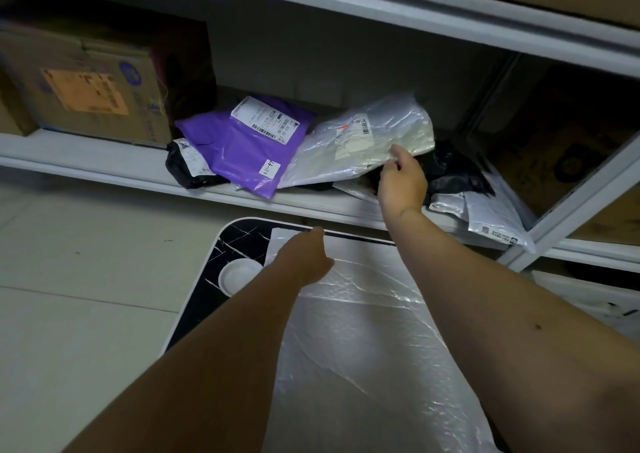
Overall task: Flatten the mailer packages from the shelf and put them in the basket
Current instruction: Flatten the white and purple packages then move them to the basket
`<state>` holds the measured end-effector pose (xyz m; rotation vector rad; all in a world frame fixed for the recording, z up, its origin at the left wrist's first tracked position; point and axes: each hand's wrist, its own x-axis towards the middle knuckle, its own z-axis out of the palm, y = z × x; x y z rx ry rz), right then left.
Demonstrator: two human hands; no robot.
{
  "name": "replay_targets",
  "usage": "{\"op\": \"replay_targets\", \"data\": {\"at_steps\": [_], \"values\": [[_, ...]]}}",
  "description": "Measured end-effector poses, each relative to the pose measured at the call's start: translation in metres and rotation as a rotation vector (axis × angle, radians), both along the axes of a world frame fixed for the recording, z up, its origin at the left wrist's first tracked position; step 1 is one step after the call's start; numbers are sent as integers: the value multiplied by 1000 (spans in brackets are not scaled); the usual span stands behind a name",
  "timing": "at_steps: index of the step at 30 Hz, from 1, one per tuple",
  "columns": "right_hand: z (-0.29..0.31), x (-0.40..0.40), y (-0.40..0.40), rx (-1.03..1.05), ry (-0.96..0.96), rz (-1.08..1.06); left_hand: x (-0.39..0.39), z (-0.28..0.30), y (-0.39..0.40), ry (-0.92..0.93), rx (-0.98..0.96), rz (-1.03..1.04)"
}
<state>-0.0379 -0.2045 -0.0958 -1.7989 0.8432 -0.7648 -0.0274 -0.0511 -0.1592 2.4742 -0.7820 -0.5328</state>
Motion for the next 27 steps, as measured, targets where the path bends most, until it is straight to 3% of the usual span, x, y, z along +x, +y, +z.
{"op": "replay_targets", "data": {"at_steps": [5, 9, 13, 18, 23, 27], "values": [[32, -23, 7, -119, -74, -99, -26, 13, -1, 35, -7, -49], [54, -51, 10, -143, -94, -176, -46, 25, 8, -48, 67, 8], [67, -81, 15, -51, -124, -249, -67, 34, 23, -201, 140, 85], [70, -123, 33, 73, -176, -354, -95, 55, 38, -305, 95, 207], [48, -176, 62, 277, -191, -371, -126, 67, 56, -199, 105, 294], [12, -216, 89, 370, -120, -408, -149, 61, 79, -107, 261, 315]]}}
